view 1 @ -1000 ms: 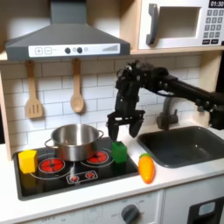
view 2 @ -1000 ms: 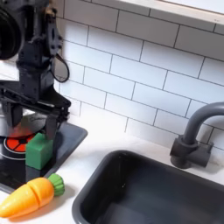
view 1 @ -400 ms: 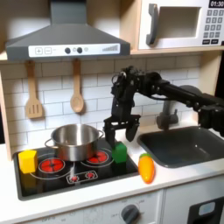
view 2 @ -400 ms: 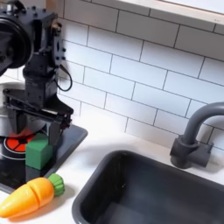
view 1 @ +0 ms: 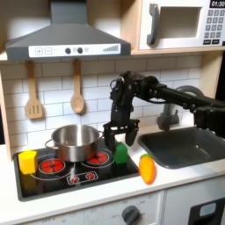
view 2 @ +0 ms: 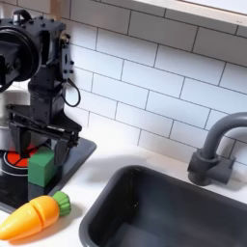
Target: Reach green block
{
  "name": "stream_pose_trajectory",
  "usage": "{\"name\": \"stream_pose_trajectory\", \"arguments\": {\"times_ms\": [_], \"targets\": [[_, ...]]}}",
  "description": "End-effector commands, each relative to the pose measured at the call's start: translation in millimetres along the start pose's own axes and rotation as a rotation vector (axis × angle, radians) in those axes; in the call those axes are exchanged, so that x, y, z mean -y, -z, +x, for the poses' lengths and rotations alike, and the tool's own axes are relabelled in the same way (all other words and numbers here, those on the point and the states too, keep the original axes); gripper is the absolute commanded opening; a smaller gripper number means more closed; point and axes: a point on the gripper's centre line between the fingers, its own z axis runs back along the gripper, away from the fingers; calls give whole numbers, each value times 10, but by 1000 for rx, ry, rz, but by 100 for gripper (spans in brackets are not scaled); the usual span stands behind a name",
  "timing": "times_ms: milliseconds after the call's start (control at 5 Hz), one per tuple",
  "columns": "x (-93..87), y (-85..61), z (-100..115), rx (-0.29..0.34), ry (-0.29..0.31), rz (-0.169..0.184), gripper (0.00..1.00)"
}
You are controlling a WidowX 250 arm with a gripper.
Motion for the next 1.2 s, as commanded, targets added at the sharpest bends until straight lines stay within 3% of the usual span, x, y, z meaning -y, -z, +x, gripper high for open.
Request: {"name": "stream_pose_trajectory", "arguments": {"times_ms": [0, 400, 800, 1000], "targets": [[101, 79, 23, -9, 31, -4, 100], [36, 204, 42, -42, 15, 1, 100], [116, 387, 24, -100, 29, -13, 100], [97, 405, 34, -111, 31, -7, 100]]}}
